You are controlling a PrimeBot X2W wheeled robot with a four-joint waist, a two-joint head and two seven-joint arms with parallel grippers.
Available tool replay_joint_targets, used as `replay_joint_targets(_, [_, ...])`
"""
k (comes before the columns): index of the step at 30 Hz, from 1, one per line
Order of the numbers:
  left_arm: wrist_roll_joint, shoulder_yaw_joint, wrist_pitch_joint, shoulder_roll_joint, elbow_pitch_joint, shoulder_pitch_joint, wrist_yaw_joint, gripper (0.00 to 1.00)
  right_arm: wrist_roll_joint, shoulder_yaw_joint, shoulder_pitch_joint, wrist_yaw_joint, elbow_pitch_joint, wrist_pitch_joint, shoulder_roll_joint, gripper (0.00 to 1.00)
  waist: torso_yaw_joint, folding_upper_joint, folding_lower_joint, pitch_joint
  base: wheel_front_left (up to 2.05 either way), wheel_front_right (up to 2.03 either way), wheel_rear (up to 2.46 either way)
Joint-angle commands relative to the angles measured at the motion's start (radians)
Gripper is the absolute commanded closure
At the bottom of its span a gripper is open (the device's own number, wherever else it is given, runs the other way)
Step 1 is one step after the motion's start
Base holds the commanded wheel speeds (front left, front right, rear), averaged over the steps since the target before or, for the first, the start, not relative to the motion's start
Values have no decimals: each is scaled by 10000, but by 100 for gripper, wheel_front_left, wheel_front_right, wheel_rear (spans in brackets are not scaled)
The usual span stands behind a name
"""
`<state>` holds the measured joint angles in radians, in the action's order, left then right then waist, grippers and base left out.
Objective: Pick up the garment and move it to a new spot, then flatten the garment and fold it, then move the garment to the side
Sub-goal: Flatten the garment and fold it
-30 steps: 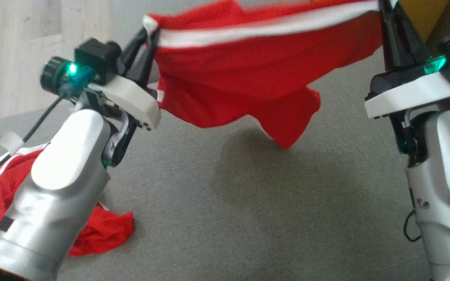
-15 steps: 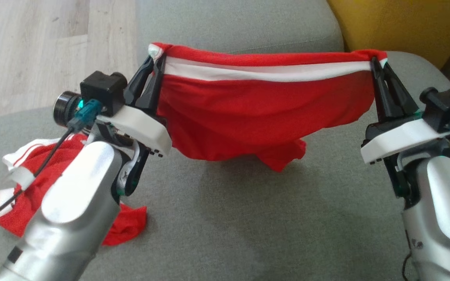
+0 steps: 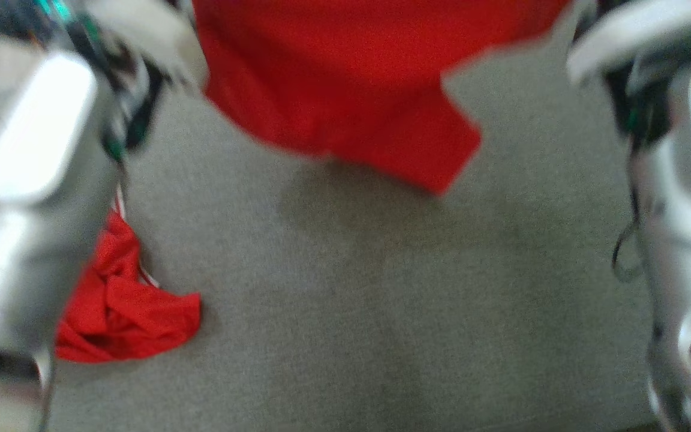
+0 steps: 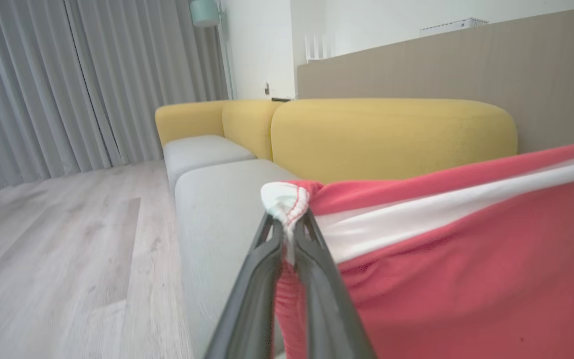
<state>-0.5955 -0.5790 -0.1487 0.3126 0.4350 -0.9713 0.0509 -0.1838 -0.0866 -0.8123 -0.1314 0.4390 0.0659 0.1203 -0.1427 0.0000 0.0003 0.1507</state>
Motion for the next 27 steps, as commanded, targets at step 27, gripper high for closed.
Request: replay_joint_targets(27, [242, -963, 2768, -560, 4374, -321, -1780, 100, 837, -3030, -2518, 7, 8037, -1892, 697, 100, 471, 0, -3, 1636, 0, 0, 0])
